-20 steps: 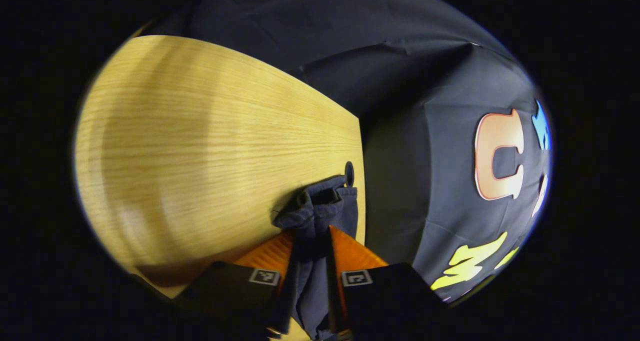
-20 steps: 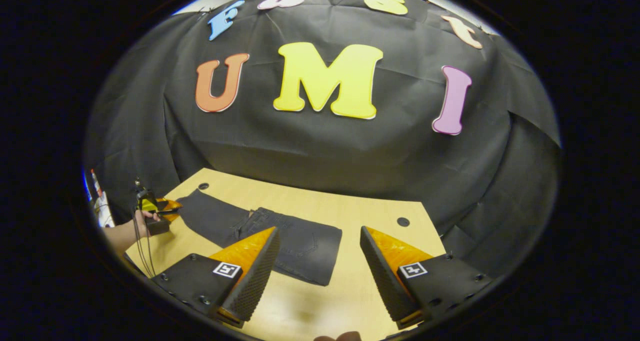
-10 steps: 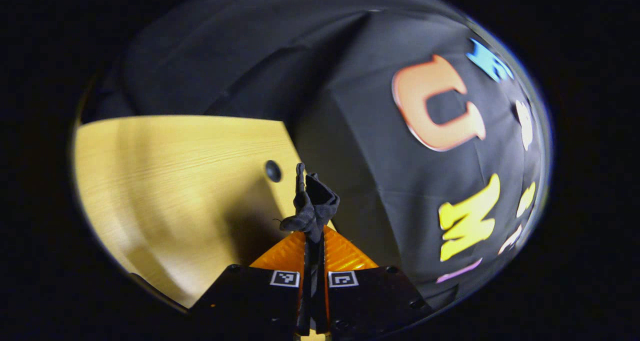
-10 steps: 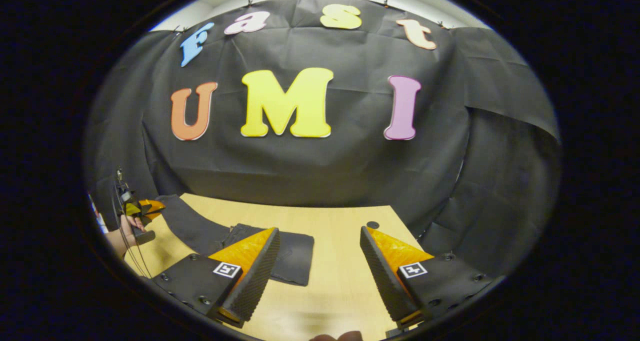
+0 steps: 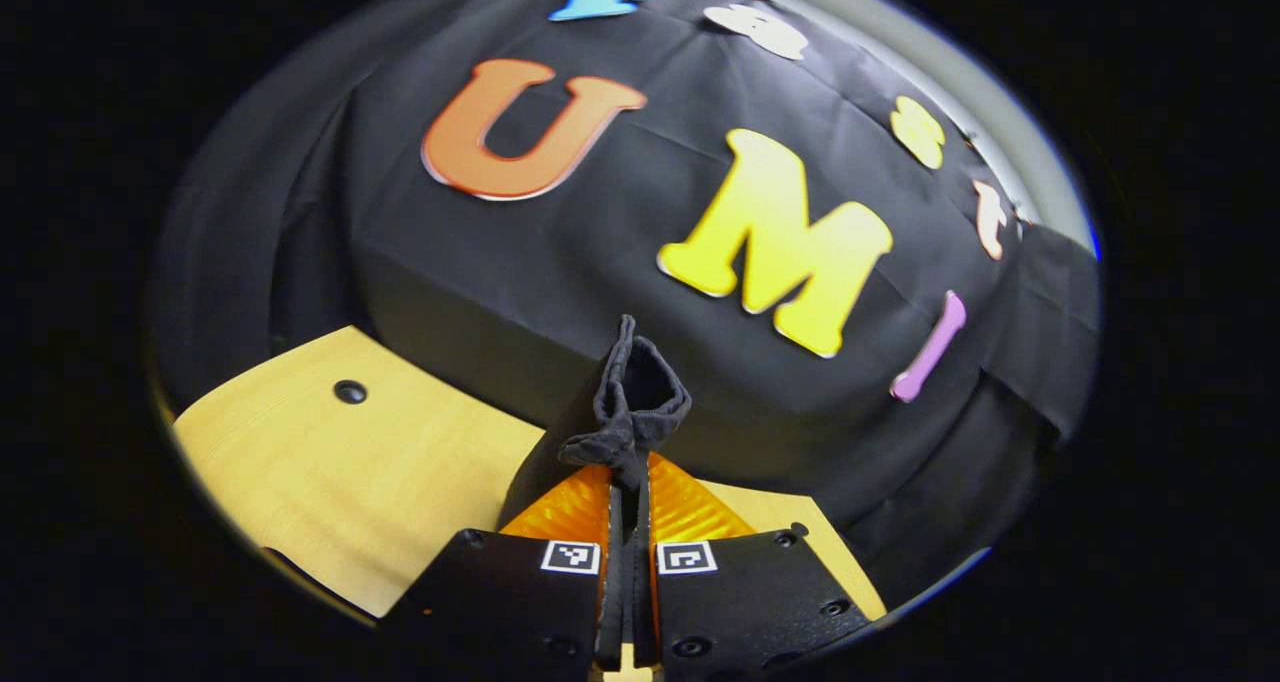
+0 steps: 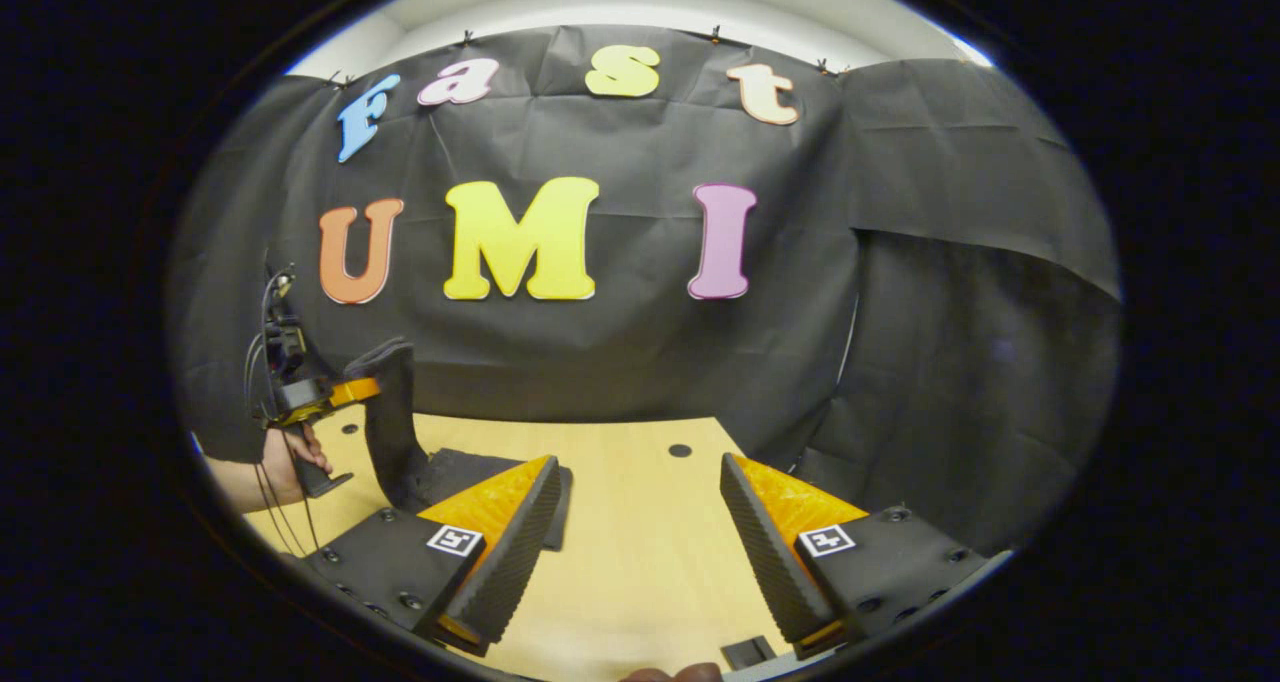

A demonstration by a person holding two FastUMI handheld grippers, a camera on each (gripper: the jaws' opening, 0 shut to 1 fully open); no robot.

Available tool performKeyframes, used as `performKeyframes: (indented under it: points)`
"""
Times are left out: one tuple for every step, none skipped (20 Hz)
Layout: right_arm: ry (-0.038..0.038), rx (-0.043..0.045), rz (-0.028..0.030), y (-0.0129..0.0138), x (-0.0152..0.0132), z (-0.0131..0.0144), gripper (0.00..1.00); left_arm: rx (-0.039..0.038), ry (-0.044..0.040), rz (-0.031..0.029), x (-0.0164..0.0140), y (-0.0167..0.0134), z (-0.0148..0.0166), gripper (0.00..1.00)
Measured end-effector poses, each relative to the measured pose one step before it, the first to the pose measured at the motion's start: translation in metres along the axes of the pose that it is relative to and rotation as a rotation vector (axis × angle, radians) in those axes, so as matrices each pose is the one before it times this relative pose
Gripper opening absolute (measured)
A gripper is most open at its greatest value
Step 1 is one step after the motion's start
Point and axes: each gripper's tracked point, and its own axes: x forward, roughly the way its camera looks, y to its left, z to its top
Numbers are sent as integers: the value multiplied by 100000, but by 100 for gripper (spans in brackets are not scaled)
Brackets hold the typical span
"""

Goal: Grasp the waist and the cuffs of the jeans and fold them to make the two legs overlap; first hold the waist and fold one-third of the jeans toward the cuffs, then hold the cuffs and fold the remaining one-third in the same direction to finish folding.

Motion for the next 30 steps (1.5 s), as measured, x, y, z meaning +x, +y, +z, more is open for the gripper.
performKeyframes:
  points:
    - [28, -587, -1855, -979, -695, -259, 99, 3237, 2175, -2754, 301, -1858, -2208, 7]
    - [320, -891, -2208, -1025, -733, -293, 99, 2778, 2353, -2428, 233, -1761, -2090, 7]
    - [513, -963, -1846, -722, -303, -332, 99, 2871, 2365, -1615, 839, -1500, -2329, 7]
    - [827, -506, -1694, -828, -301, -245, 99, 2862, 2803, -743, 671, -988, -2403, 7]
    - [968, -298, -1648, -906, -263, -487, 98, 3088, 2708, -217, 1014, -570, -2385, 7]
    - [359, 412, -1131, -748, -18, -213, 99, 2641, 2959, 362, 981, -441, -2211, 7]
    - [936, 11, -915, -486, 120, -210, 99, 2035, 3186, 998, 898, -136, -2170, 7]
    - [1137, 157, -870, -491, 226, -327, 99, 1489, 3235, 1530, 834, -2, -1869, 7]
    - [1019, 448, -236, -202, 348, -455, 99, 828, 2909, 1261, 785, -297, -1608, 7]
    - [724, 545, -50, -142, 286, -197, 99, 363, 2662, 1112, 819, -225, -1330, 8]
    - [501, 525, 173, 24, 428, -195, 99, -291, 2569, 361, 577, -167, -1118, 8]
    - [262, 265, 480, 117, 357, -49, 98, -544, 1601, 391, 295, -99, -642, 10]
    - [38, 268, 701, 290, 438, 25, 99, -963, 1456, 504, 132, -60, -424, 15]
    - [-102, 123, 855, 283, 235, 56, 99, -1093, 280, 446, -137, -97, -60, 19]
    - [-182, -100, 919, 425, 424, 142, 99, -228, -266, -434, 105, -305, 142, 33]
    - [-198, -231, 960, 417, 221, 112, 99, -242, 691, -2466, -96, -755, -30, 38]
    - [-417, -53, 941, 395, 215, 177, 99, 141, 305, -1293, -190, -710, 153, 59]
    - [-735, -46, 1147, 477, 114, 431, 99, 1083, 423, 355, -1033, -90, 288, 79]
    - [-756, -445, 986, 501, 211, 446, 99, -1029, 705, -600, -107, -379, -266, 100]
    - [-1110, -504, 923, 453, 31, 448, 98, -2241, -192, -1190, -763, -479, 315, 100]
    - [-1339, -337, 1248, 582, -36, 520, 98, -1710, -482, -204, -1112, -55, 447, 100]
    - [-1151, -533, 1615, 727, 115, 616, 99, -1172, -992, -44, -1127, 16, 755, 100]
    - [-1735, -482, 1750, 762, 140, 698, 98, 21, -2311, 151, -1500, 118, 1360, 100]
    - [-2148, -468, 2048, 836, 128, 991, 99, 516, -2893, -135, -1377, 225, 1564, 100]
    - [-2303, -383, 2279, 972, 251, 913, 99, 1168, -3470, 389, -1794, 411, 1971, 100]
    - [-2745, 2, 2382, 1068, 294, 994, 99, 2090, -4086, 1755, -1773, 902, 2302, 100]
    - [-2741, 36, 2491, 1090, 562, 917, 99, 2110, -4451, 2269, -1678, 1133, 2576, 98]
    - [-2349, -107, 2540, 1311, 524, 858, 99, 1489, -3835, 1890, -1622, 1168, 2657, 98]
    - [-2155, -219, 3402, 1404, 598, 619, 99, 1331, -4433, 1343, -1940, 1244, 2737, 98]
    - [-2121, 84, 2696, 1535, 472, 715, 99, 1668, -4083, 1753, -1731, 1254, 2537, 98]
